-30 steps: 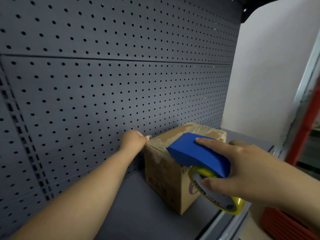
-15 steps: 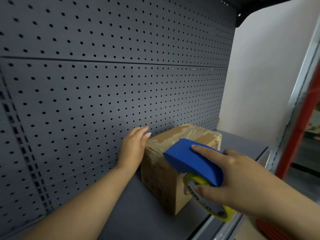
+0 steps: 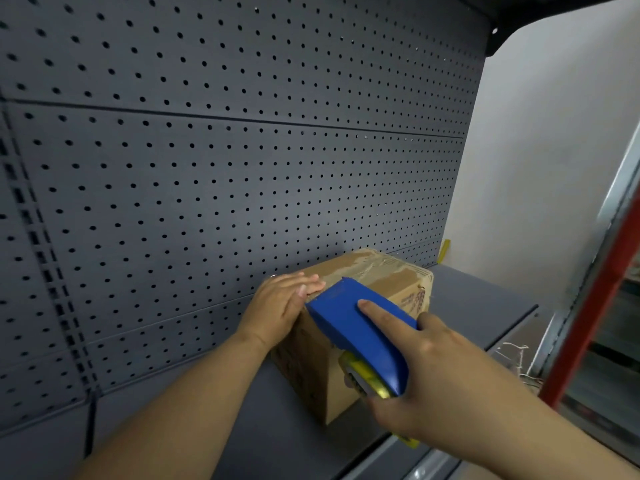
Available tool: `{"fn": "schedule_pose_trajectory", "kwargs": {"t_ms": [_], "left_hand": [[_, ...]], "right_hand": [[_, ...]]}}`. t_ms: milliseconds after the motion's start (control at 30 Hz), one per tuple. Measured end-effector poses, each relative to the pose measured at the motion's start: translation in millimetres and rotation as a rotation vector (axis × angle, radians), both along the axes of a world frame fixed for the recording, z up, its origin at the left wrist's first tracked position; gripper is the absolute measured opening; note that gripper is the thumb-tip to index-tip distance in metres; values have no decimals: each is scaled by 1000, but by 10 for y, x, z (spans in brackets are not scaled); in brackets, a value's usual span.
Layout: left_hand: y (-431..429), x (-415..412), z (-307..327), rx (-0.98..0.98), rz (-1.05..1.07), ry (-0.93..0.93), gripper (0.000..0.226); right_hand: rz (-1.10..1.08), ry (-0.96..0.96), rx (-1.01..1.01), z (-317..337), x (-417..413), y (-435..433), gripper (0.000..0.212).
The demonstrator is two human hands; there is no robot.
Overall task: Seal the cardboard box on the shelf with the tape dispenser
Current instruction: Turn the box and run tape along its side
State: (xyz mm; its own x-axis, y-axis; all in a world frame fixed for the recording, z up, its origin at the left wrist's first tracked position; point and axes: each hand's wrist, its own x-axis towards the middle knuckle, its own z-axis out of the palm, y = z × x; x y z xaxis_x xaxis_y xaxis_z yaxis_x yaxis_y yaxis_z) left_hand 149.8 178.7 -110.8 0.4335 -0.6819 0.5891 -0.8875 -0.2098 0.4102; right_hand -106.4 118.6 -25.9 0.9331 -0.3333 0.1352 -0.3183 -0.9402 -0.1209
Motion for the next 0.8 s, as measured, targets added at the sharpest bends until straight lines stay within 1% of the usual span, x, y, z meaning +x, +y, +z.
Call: {"fn": "schedule_pose_trajectory", "kwargs": {"t_ms": [167,300,467,533,600,633,667,700,733,800], "left_hand": [[14,-8,26,-9,-14,22,61],[19,-56,42,15,12,31,63],[11,-75,66,81,72,69,70],[38,-104,84,134,98,79,64],[64,-168,126,198,147,110,51],[78,-215,157,196,193,146,46],[90,-262,187,176,249,189,46],[99,-312,215,159,306,195,49],[103,-363,243,170,342,154,52],[95,-449,276,217,366,88,46]], "right_hand": [[36,-39,8,-59,-133,-41,94],[45,-48,27,-98,-259,-21,93],[68,-52,62,-134,-350,-32,90],[87,-61,74,-170,-360,-37,89],[110,-69,70,-197,-364,-48,87],[116,-71,75,-197,-363,-63,87],[118,-69,86,-189,-361,-82,87],[119,-64,97,-174,-356,-99,87],[121,-57,107,-157,-352,-112,87],[131,-47,118,-124,-351,-116,88]]}}
